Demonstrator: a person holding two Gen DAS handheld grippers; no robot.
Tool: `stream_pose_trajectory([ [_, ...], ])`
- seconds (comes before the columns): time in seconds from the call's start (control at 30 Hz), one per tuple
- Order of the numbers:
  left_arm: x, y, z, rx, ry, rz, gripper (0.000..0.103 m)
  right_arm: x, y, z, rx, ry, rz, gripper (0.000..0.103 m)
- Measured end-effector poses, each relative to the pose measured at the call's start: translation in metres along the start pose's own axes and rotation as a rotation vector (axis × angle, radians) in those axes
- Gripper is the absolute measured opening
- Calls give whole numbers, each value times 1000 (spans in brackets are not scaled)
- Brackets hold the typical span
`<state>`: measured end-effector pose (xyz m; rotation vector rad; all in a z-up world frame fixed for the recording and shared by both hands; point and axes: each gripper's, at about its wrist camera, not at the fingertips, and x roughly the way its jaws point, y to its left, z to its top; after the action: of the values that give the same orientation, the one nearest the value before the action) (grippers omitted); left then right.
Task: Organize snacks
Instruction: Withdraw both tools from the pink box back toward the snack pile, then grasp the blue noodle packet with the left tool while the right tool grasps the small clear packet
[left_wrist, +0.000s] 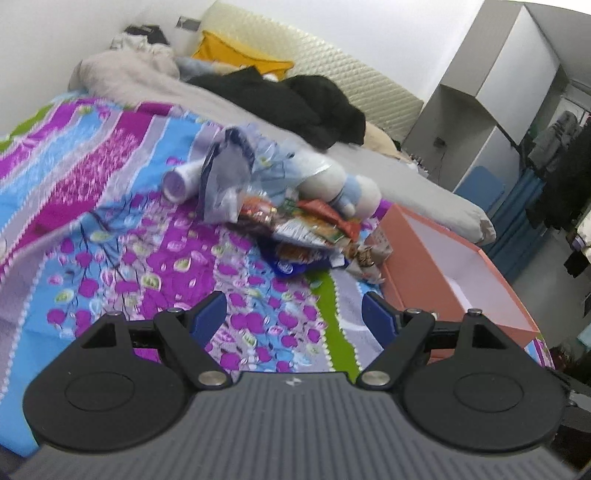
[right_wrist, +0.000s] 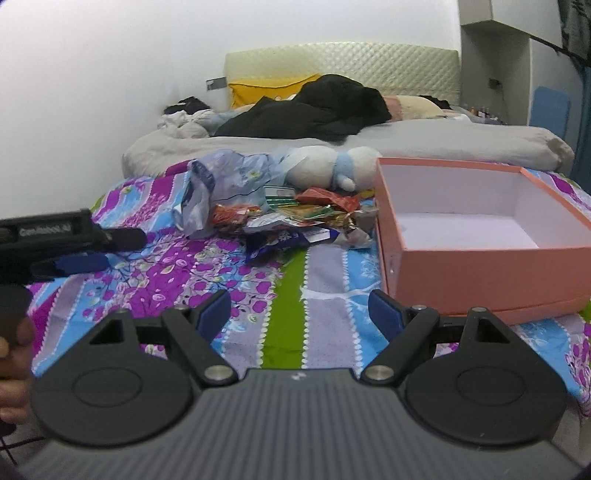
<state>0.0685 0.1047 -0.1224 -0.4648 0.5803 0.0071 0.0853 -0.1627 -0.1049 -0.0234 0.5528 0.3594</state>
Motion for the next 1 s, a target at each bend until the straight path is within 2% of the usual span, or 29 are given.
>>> stream_pose_trajectory([
  [0.23,38,16,-4,-51,48,-11,82,31,1,4,-40,32,-42,78],
  [0.47,89,30,7,-127,83,-50,82,66,2,13,-97,35,-76,76],
  [0.53,107,33,11,-139,101,-67,82,79,3,17,-97,47,-83,72],
  [0.77,168,32,23,-110,159,-93,77,128,8,31,-142,52,-138,63],
  [1.0,214,32,29,-56,215,-115,72,181,-1,50,-135,71,-191,63],
])
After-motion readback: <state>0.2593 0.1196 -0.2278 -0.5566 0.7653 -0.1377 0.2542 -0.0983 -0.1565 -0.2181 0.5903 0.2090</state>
